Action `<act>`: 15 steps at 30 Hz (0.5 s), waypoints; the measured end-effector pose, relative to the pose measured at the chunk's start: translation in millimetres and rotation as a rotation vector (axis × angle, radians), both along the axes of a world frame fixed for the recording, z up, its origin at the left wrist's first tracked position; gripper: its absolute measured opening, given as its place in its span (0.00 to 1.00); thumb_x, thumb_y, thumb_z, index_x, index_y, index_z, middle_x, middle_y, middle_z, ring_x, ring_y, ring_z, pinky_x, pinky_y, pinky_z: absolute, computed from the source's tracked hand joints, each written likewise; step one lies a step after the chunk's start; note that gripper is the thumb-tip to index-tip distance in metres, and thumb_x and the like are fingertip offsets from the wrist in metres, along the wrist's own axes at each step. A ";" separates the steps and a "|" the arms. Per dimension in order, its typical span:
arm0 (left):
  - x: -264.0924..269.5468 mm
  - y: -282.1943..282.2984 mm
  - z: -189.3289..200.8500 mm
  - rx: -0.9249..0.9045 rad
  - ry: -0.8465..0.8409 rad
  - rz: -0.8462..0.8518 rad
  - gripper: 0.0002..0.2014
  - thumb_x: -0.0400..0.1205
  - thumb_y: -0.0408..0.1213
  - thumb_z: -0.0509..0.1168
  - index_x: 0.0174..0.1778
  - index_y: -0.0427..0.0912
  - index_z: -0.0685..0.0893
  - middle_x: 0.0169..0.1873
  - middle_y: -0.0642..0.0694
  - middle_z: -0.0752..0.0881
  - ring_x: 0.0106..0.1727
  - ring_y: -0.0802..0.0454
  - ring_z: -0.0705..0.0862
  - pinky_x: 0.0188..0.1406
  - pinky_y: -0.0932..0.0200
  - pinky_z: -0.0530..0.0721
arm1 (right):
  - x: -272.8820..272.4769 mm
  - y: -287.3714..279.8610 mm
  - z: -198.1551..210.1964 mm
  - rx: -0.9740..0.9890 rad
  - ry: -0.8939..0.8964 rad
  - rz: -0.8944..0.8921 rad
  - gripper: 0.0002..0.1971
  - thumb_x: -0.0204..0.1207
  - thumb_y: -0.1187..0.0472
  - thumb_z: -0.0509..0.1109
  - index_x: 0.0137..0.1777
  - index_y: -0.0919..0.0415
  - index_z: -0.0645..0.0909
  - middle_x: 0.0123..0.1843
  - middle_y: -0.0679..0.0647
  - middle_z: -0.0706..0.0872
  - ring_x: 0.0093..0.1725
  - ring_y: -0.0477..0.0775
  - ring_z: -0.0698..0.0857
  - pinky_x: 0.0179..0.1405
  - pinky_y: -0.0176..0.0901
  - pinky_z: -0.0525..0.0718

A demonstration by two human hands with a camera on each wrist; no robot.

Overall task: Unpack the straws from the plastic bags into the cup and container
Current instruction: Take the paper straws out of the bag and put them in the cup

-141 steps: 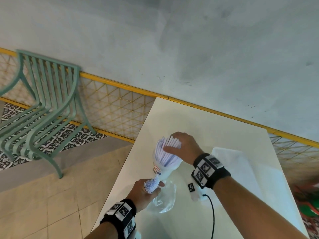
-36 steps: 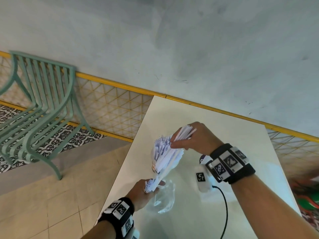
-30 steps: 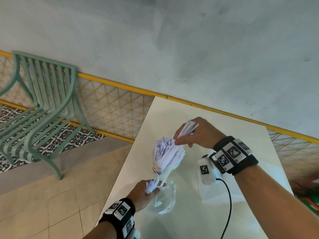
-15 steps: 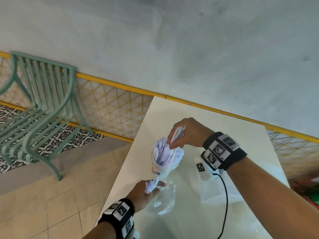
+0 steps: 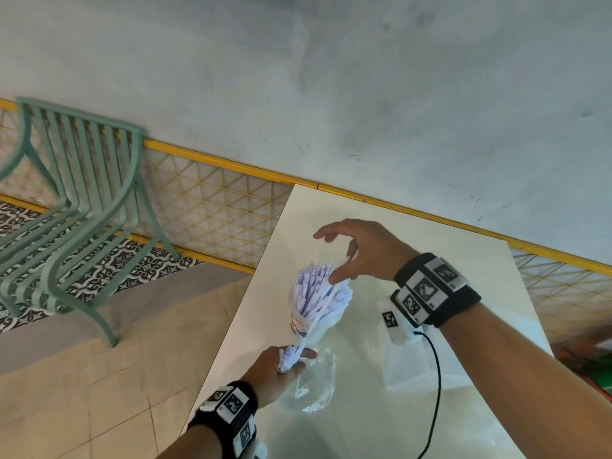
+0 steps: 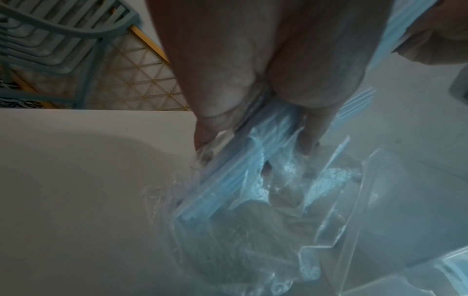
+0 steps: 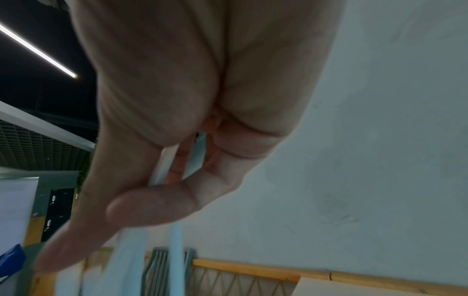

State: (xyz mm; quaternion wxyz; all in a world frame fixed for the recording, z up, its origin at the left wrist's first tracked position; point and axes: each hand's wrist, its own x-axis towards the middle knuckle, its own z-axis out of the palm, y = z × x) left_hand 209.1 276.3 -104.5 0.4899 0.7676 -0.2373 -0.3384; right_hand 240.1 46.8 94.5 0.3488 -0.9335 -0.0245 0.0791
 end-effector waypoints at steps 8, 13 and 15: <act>0.1 0.0 -0.2 -0.012 0.005 -0.003 0.13 0.84 0.37 0.63 0.56 0.60 0.88 0.52 0.58 0.89 0.41 0.62 0.84 0.42 0.74 0.77 | 4.4 0.3 21.3 -0.025 -0.140 -0.011 0.28 0.60 0.63 0.88 0.60 0.48 0.85 0.54 0.48 0.86 0.29 0.49 0.87 0.37 0.42 0.88; 2.0 -0.4 -6.0 -0.009 0.015 -0.012 0.14 0.83 0.40 0.63 0.54 0.68 0.87 0.51 0.55 0.90 0.32 0.53 0.80 0.37 0.63 0.79 | 9.9 7.2 3.0 -0.147 -0.133 0.094 0.22 0.67 0.59 0.84 0.60 0.52 0.86 0.52 0.49 0.85 0.39 0.50 0.86 0.44 0.38 0.85; 2.5 0.0 -5.8 -0.011 0.022 -0.009 0.14 0.84 0.40 0.63 0.54 0.67 0.87 0.52 0.57 0.90 0.35 0.55 0.82 0.40 0.65 0.79 | 10.1 13.6 -20.1 -0.218 -0.135 0.128 0.14 0.77 0.54 0.76 0.61 0.53 0.86 0.55 0.51 0.84 0.47 0.53 0.84 0.54 0.45 0.82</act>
